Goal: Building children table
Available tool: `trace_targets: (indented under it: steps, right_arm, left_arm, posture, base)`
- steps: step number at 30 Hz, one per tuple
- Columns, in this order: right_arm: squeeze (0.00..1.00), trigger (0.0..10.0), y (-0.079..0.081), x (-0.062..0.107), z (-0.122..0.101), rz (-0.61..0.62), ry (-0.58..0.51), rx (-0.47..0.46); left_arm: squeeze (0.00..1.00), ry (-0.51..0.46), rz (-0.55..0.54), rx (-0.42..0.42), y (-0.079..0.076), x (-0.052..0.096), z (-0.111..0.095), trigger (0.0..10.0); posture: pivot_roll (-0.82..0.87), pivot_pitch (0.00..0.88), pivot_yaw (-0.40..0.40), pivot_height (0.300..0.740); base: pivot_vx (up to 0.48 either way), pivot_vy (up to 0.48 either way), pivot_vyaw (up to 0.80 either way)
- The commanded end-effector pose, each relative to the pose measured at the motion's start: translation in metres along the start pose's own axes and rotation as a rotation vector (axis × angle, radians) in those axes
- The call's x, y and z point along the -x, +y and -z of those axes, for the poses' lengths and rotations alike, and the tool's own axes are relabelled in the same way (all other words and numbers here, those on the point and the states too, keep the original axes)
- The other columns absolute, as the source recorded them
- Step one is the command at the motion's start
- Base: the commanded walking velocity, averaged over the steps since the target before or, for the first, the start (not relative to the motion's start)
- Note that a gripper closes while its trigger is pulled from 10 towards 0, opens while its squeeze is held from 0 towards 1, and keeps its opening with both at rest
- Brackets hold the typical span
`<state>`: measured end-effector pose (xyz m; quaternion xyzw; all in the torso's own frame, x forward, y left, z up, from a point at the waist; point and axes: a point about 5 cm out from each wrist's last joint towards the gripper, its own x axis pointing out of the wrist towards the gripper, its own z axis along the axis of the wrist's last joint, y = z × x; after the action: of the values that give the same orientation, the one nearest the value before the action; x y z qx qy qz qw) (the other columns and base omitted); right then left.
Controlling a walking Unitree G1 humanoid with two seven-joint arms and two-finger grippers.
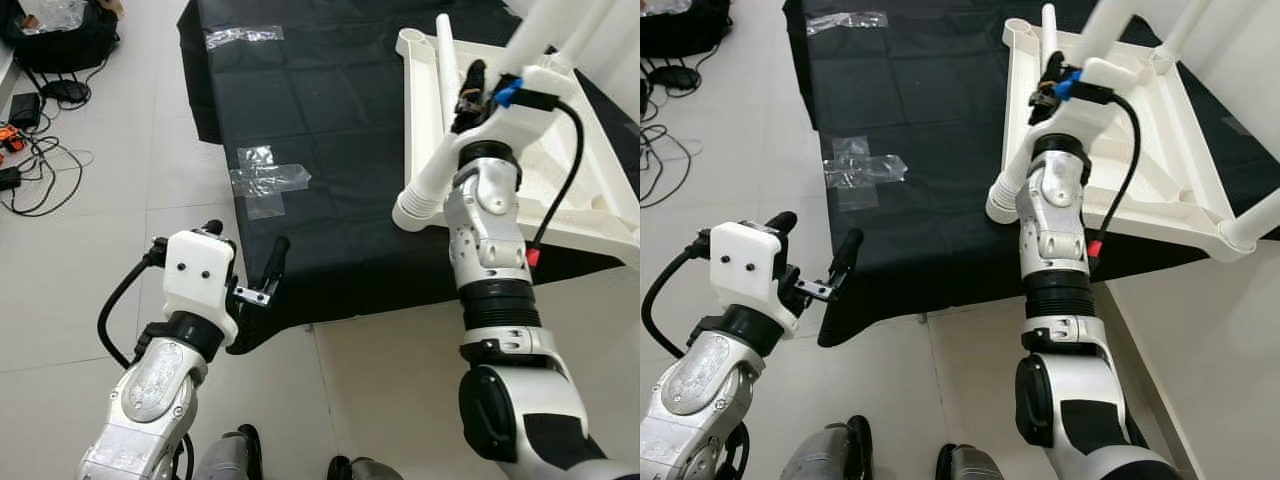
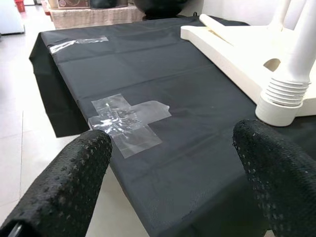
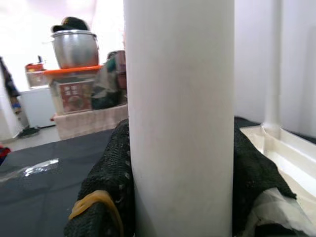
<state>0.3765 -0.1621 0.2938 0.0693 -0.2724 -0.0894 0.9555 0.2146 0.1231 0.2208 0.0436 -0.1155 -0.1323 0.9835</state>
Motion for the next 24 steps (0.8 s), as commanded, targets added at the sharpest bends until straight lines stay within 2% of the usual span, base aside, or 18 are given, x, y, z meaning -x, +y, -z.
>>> trace_targets:
  steps: [1, 5, 9, 11, 16, 21, 22, 24]
  right_arm:
    - [0.00, 0.0, 0.003, 0.006, 0.002, -0.040, -0.013, 0.014]
    - [0.00, 0.0, 0.003, 0.016, 0.007, -0.063, -0.009, -0.024]
    - [0.00, 0.0, 0.002, 0.018, 0.009, -0.068, -0.009, -0.026]
    - [0.00, 0.0, -0.001, 0.028, 0.017, -0.070, 0.016, -0.025]
    - [0.00, 0.0, -0.001, 0.035, 0.023, -0.084, 0.034, -0.027]
    - [0.00, 0.0, 0.013, 0.045, 0.025, -0.215, 0.027, -0.011]
    - [0.00, 0.0, 0.016, 0.047, 0.026, -0.259, 0.031, 0.026]
    - [0.00, 0.0, 0.016, 0.047, 0.026, -0.259, 0.031, 0.026]
  left_arm:
    - [0.00, 0.018, 0.004, 0.005, -0.001, 0.001, 0.003, 10.0]
    - [0.00, 0.017, 0.000, 0.006, -0.001, 0.001, 0.004, 10.0]
    - [0.00, 0.017, 0.000, 0.006, -0.001, 0.001, 0.004, 10.0]
    - [0.00, 0.017, 0.001, 0.007, -0.001, 0.001, 0.004, 10.0]
    - [0.00, 0.017, 0.000, 0.007, -0.001, 0.001, 0.004, 10.0]
    - [0.00, 0.017, -0.001, 0.007, -0.001, 0.001, 0.004, 10.0]
    - [0.00, 0.017, -0.001, 0.008, -0.001, 0.001, 0.004, 10.0]
    - [0.00, 0.017, -0.001, 0.008, -0.001, 0.001, 0.004, 10.0]
  posture:
    - [0.08, 0.210, -0.084, 0.740]
    - [0.08, 0.209, -0.087, 0.740]
    - [0.08, 0.209, -0.087, 0.740]
    - [0.08, 0.209, -0.088, 0.740]
    - [0.08, 0.209, -0.088, 0.740]
    - [0.08, 0.209, -0.086, 0.740]
    - [0.08, 0.208, -0.090, 0.740]
    - [0.08, 0.208, -0.090, 0.740]
  base:
    - [0.000, 0.000, 0.00]
    - [0.000, 0.000, 0.00]
    - [0.000, 0.000, 0.00]
    - [0.000, 0.000, 0.00]
    - [0.000, 0.000, 0.00]
    - [0.000, 0.000, 0.00]
    - [0.000, 0.000, 0.00]
    - [0.000, 0.000, 0.00]
